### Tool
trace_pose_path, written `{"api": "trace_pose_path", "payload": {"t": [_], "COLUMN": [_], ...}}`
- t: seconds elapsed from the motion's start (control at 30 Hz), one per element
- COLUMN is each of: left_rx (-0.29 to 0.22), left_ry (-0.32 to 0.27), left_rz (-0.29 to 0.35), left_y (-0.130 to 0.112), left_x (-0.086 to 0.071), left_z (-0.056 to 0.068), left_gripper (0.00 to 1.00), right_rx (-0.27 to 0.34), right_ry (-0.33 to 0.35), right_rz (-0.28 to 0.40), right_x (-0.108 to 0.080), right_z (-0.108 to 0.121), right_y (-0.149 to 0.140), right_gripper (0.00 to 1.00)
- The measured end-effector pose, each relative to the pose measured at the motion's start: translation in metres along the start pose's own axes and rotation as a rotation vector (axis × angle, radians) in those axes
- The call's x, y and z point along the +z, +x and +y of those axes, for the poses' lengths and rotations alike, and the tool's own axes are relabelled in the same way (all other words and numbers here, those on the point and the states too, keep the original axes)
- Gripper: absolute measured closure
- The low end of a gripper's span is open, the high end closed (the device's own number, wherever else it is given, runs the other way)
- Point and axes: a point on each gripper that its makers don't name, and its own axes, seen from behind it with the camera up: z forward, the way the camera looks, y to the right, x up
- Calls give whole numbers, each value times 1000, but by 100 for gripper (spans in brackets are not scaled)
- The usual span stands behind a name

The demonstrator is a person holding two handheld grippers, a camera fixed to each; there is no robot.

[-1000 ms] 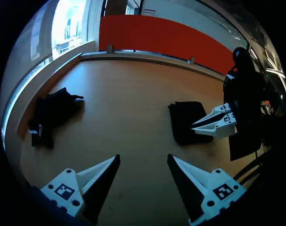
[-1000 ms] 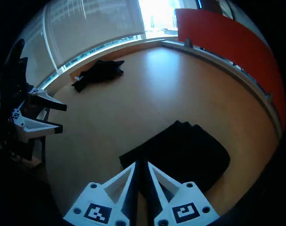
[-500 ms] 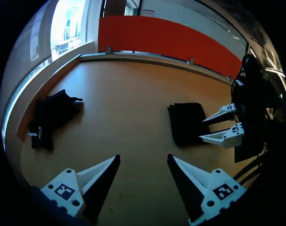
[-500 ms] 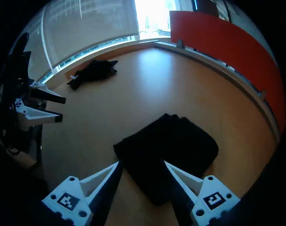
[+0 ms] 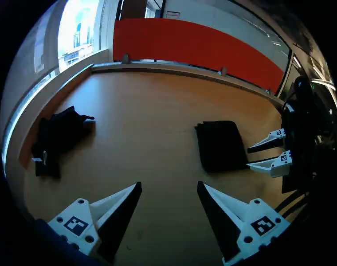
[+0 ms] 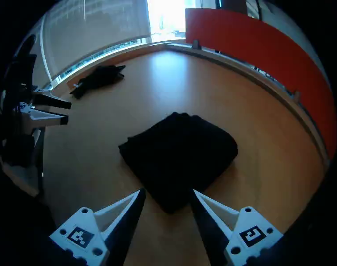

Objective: Fold towel

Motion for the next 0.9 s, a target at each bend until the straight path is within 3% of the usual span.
{"api": "trace_pose_path", "payload": {"t": [0.5,0.9], "left_rx": [0,3], "left_ry": [-2,-8], "left_rz": [-7,-9], "left_y": [-3,-5], "left_x": [1,1], "left_z": [2,6], "left_gripper": [7,7], "right_rx": [29,51], "right_ry": [-28,-44], "right_rz": [-47,-49], "right_x": [5,8], "right_z": [5,8], "right_y": [-29,-33], "right_gripper": [34,71]}}
